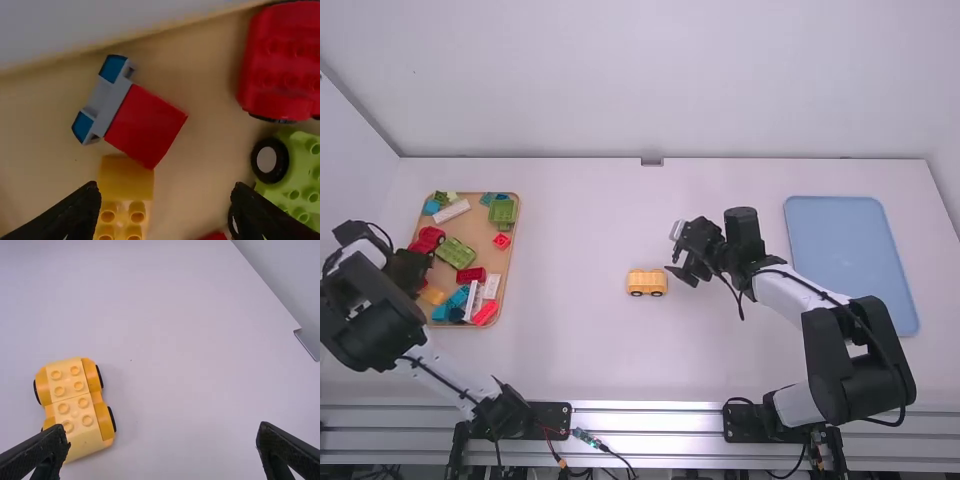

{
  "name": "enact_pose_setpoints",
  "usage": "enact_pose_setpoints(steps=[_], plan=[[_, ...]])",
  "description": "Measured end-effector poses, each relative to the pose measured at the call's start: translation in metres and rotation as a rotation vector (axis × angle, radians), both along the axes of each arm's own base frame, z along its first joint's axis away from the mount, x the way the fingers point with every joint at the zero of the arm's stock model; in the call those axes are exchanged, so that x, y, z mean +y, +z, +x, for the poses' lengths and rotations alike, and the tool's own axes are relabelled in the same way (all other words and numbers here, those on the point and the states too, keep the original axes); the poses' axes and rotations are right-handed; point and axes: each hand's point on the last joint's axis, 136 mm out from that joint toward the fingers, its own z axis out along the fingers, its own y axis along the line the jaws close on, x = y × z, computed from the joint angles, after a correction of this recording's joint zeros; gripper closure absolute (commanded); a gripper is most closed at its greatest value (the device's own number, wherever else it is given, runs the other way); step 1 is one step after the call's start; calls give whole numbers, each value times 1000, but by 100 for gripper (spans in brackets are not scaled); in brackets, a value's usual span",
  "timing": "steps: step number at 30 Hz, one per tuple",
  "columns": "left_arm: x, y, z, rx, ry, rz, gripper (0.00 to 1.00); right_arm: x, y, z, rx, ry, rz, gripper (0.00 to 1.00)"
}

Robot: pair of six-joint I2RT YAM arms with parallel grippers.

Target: Assemble lego blocks to make yellow taxi

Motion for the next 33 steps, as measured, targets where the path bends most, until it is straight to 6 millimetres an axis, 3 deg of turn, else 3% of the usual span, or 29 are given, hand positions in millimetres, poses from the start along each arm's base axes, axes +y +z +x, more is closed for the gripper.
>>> enact_pose_setpoints(steps=[18, 33], plan=[[-18, -19, -13, 54, -24, -31, 28, 0, 0, 0, 0, 0, 0, 1], [-19, -24, -18, 73, -21, -26, 51, 5, 1, -2, -4, 14, 2, 1]])
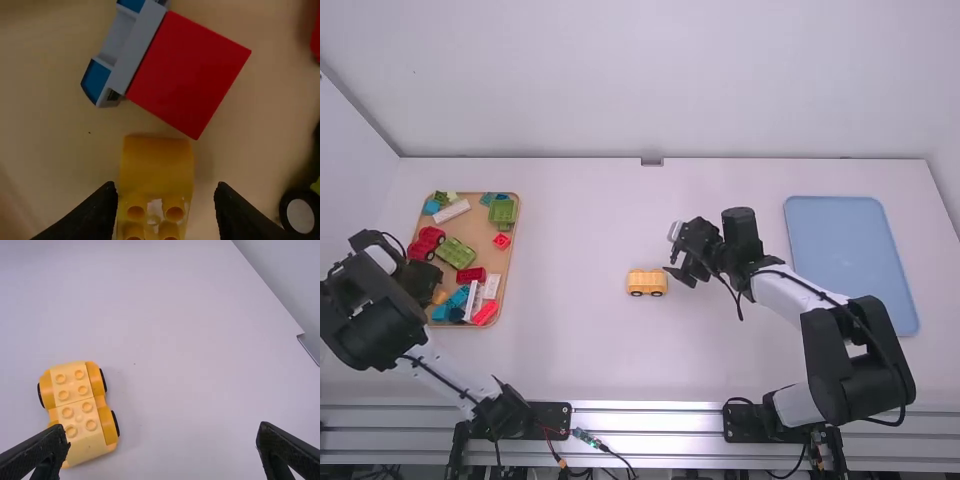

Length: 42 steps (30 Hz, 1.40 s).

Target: Assemble lego blocks to make yellow taxi

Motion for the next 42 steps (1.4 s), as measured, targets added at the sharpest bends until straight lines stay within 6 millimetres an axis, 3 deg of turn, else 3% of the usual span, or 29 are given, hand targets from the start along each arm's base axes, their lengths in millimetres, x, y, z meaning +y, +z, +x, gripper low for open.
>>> enact_pose_setpoints(steps=[19, 29, 37, 42], plan=[[0, -6, -6, 22, 2, 16, 56, 0, 0, 0, -1, 0, 0, 1], [1, -6, -5, 20, -5, 20, 76, 0, 0, 0, 0, -1, 0, 1], [-1, -5, -6, 28, -5, 11, 80, 0, 0, 0, -2, -1, 0, 1], [2, 6, -4, 37, -5, 1, 96, -1, 0, 1, -2, -7, -4, 1]])
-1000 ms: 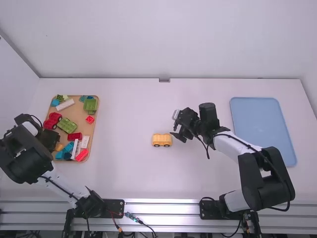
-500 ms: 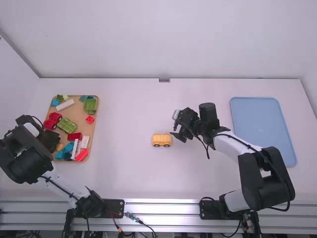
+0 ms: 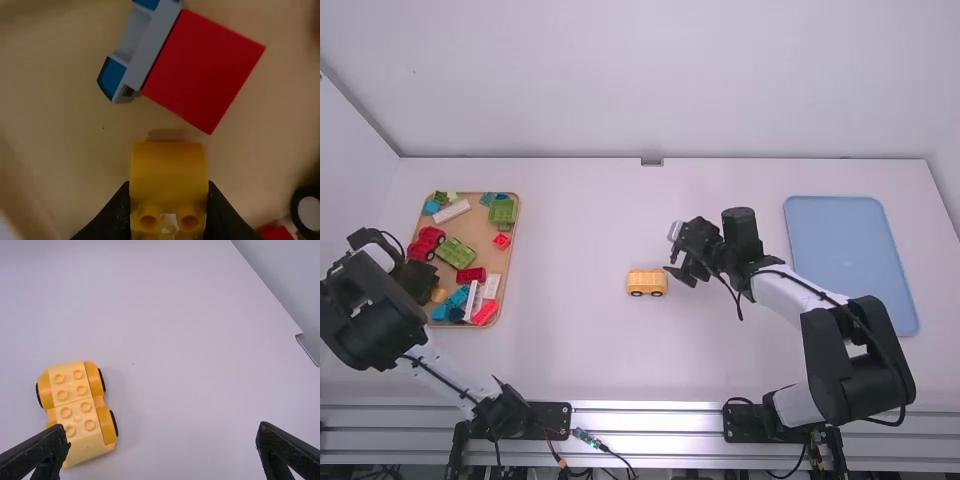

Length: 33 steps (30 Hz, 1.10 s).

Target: Assemble lego blocks to make yellow taxi

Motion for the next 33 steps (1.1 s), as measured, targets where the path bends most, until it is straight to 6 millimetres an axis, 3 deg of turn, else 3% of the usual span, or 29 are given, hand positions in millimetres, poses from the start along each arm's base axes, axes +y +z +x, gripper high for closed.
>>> enact_pose_setpoints(steps=[11, 16, 25, 27, 29, 33], plan=[[11, 49, 14, 5, -6, -5, 98, -5, 0, 5, -11, -21, -7, 1], [-2, 63, 32, 5, -61, -4, 98, -12, 3, 11, -23, -39, 3, 1], [-66, 62, 77, 36, -164, 33, 98, -14, 12, 19, -25, -77, 51, 1], [-98, 61, 86, 43, -225, 65, 98, -14, 13, 20, -13, -90, 63, 1], [-117, 64, 87, 47, -263, 82, 98, -15, 13, 20, -9, -95, 65, 1], [-169, 86, 100, -19, -475, 149, 98, -19, 13, 22, 3, -114, 70, 1]])
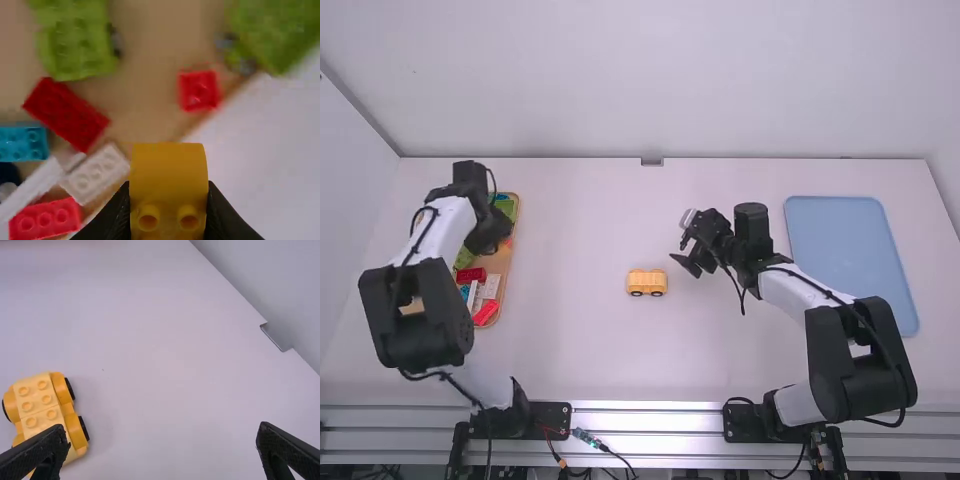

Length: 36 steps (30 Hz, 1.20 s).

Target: Assemble lego blocks to make yellow taxi

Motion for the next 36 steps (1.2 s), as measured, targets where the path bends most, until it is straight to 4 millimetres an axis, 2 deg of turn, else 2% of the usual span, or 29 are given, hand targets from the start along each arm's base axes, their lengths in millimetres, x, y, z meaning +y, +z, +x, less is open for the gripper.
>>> enact_pose_setpoints(steps=[3, 8, 10, 12, 17, 18, 22, 25, 29, 33, 36], plan=[[-48, 21, 10, -62, -252, -7, 98, 0, -1, -1, 8, 0, -1, 1], [-107, 25, 4, -57, -583, -91, 98, -1, -2, 0, 9, -7, -7, 1], [-120, 23, 1, -52, -673, -108, 98, -3, -3, 1, 8, -19, -15, 1], [-143, 21, -5, -44, -855, -122, 98, -7, -6, 4, 9, -44, -33, 1], [-180, 23, -10, -62, -1191, -77, 98, -17, -9, 8, 15, -82, -53, 1], [-182, 23, -10, -64, -1208, -74, 98, -18, -9, 8, 16, -85, -54, 1], [-205, 26, -4, -118, -1454, 14, 98, -36, -11, 12, 39, -121, -42, 1], [-213, 29, 0, -145, -1559, 64, 98, -47, -10, 12, 58, -126, -14, 1], [-232, 31, -7, -201, -1778, 76, 98, -55, -12, 2, 104, -83, 30, 1], [-249, 35, -18, -280, -1962, 50, 98, -52, -13, -15, 131, 3, 64, 1], [-255, 37, -18, -331, -2035, 66, 98, -43, -12, -22, 120, 70, 79, 1]])
